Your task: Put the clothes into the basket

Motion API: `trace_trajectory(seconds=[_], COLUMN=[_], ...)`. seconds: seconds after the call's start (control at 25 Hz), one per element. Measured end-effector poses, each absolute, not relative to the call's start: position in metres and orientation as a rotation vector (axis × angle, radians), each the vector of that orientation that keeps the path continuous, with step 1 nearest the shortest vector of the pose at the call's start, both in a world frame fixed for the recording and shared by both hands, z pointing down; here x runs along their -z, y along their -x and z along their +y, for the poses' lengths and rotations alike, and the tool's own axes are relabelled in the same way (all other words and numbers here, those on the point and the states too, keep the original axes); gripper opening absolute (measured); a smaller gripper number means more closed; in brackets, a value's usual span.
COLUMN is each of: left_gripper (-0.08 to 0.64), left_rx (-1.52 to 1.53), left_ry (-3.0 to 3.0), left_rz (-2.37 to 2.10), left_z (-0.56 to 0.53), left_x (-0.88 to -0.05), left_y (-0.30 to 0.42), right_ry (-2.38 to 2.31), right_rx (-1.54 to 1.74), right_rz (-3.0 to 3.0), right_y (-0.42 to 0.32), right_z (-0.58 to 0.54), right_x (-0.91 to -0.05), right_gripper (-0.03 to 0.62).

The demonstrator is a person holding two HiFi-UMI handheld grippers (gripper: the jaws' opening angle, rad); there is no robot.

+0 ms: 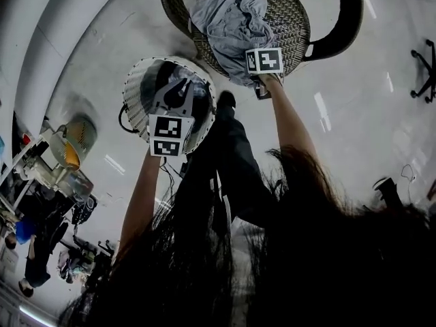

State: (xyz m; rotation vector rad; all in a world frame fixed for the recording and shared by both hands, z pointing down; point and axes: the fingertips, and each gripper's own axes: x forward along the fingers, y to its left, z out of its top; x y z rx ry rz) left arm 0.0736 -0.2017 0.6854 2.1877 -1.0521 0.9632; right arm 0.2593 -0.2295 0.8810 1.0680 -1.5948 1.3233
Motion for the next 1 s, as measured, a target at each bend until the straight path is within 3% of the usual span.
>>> trace_trajectory(seconds=[0.16,0.36,0.64,1.0], left_gripper=[0.048,0.047,0.048,0.048], left_rx=[-0.928,-0.91,-0.879,-0.821], left_ry=[-2.179,-2.196,-2.219,-2.36], left_rz=[-1.078,-1.074,-1.128,-1.204], left_z=[-0.187,-0.163,-0.133,-0.103], left_x=[-0.672,-0.653,-0.618,-0.529], left_y=[-0.064,-0.053,-0.018,0.021], right_ry=[-1.01,-1.07,-1.207,-1.271], right_rx=[-1.668,-1.848,-1.962,-1.865], right_rz=[-1.594,-1.657,-1.907,-2.171], right_y=[-0.231,-0.208,-0.182,-0.159], right_z=[-0.176,-0.141,-0.162,-0.164], right_x=[-0.869,-0.832,-0.732,-0.586], right_gripper=[0.059,0.057,0.057,0.057])
